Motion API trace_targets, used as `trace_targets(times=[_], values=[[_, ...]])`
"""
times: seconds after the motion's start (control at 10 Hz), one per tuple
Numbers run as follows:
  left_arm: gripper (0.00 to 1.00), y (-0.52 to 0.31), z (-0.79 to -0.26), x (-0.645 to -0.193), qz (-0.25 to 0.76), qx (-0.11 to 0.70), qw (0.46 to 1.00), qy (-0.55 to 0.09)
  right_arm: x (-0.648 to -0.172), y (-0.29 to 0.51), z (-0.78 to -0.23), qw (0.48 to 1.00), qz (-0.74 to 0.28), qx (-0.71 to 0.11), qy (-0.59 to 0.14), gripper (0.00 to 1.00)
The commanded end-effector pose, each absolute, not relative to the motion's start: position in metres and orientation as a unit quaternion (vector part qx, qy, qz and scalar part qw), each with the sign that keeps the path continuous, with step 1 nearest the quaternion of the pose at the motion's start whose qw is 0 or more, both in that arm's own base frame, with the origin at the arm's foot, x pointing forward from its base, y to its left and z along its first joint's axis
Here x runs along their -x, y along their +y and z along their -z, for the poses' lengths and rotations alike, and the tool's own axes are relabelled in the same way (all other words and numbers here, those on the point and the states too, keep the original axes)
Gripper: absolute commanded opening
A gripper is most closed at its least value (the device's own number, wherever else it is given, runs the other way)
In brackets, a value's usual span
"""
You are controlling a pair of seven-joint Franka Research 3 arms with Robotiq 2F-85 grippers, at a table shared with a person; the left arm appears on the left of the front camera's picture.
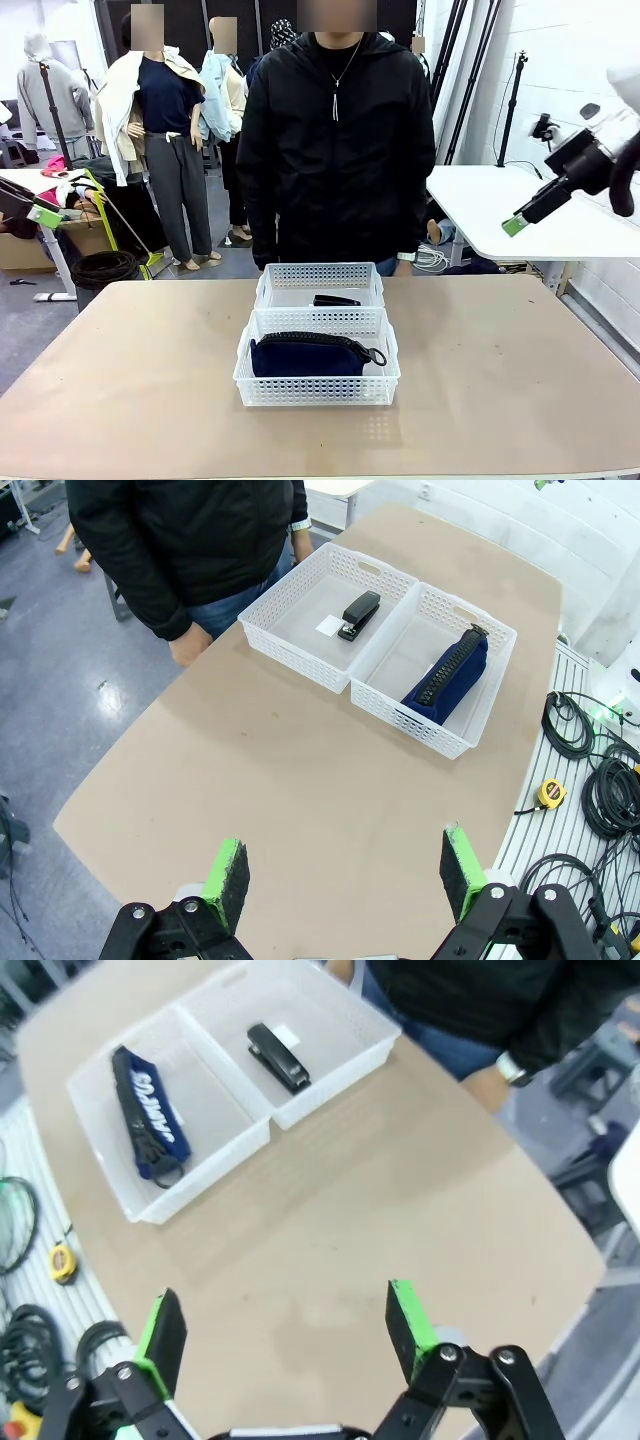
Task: Distribute items into two baskets.
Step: Place the picked Stapler into the Organizing basket as instructed by the person.
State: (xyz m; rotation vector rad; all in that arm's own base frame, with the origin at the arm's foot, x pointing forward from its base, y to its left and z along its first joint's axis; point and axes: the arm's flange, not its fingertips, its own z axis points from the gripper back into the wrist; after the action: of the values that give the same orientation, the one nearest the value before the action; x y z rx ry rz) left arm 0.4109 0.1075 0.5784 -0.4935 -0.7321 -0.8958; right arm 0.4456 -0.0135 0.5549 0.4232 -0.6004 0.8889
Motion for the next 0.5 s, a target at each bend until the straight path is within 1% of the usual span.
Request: trace_targets(times=[0.0, 0.1, 0.2, 0.3, 0.4], values=[[1.00, 0.1081, -0.5786, -0.4098, 0.419, 0.238, 0.804, -0.348, -0.4330, -0.0118, -0.5502, 0.830, -0.416, -0.214, -0.303, 1.00], [1.00, 0.1081, -0.5786, -0.4098, 0.419, 0.238, 0.804, -0.348, -0.4293, -0.0155, -0.5490, 0.835, -0.406, -0.218, -0.300, 1.00], [1.00, 0.1081, -0.5786, -0.4098, 0.419, 0.238, 0.804, -0.348, -0.4299, -0.0148, -0.5504, 0.827, -0.424, -0.214, -0.302, 1.00], [1.00, 0.1081, -0.5786, -0.4098, 0.419, 0.238, 0.804, -0.348, -0.4379, -0.0177, -0.5538, 0.838, -0.411, -0.208, -0.290, 1.00], [1.00, 0.1081, -0.5786, -0.4098, 0.419, 0.238, 0.804, -0.348, -0.4379, -0.0177, -0.5538, 0.838, -0.411, -0.208, -0.290, 1.00]])
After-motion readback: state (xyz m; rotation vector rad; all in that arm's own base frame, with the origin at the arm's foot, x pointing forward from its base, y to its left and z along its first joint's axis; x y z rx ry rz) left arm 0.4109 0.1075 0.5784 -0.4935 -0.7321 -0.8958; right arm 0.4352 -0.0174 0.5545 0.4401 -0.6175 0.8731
